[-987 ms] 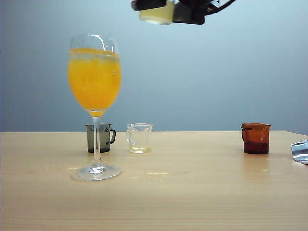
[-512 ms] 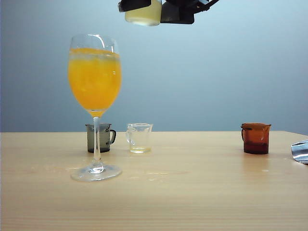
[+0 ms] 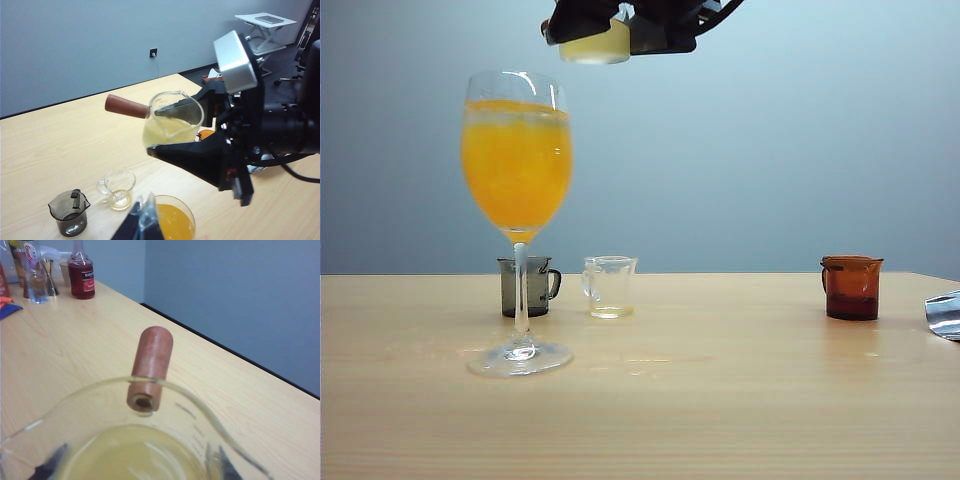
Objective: Pick up the third measuring cup from the left, pour the pineapple juice inside into the goblet, and finally put the measuring cup back in its original place.
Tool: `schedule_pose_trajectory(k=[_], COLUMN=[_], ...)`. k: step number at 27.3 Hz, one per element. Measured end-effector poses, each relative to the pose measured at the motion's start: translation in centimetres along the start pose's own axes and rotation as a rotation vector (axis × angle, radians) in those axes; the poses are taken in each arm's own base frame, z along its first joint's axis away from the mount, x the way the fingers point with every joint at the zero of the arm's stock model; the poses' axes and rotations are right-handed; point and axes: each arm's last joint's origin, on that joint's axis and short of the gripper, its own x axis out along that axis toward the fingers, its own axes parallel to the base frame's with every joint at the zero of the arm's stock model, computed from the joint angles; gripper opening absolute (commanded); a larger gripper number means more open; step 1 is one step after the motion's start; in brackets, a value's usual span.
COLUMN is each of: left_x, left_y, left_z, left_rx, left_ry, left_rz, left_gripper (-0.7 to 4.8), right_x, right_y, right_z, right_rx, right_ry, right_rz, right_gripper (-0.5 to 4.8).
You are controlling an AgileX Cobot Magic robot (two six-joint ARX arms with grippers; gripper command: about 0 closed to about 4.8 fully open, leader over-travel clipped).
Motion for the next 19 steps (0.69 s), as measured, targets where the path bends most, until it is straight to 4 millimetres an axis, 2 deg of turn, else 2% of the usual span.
schedule_pose_trajectory(k=[6, 13, 19], left_x=[0.01, 0.01, 0.01], left_y=[0.00, 0.00, 0.00], left_z=[0.00, 0.00, 0.00], left_rx=[0.000, 0.000, 0.000], left_ry=[0.000, 0.000, 0.000], left_rz=[0.000, 0.000, 0.000], left_gripper=[-0.05, -0.05, -0.05], right_x=[0.61, 0.68, 0.78], right_y=[0.11, 0.25, 0.36], right_z=[-0.76, -0.87, -0.99], right_rx=[-0.037, -0.133, -0.149], right_ry=[0.026, 0.031, 0.035], right_rz=[0.005, 0.011, 0.015], right_gripper=[0.94, 0.94, 0.93])
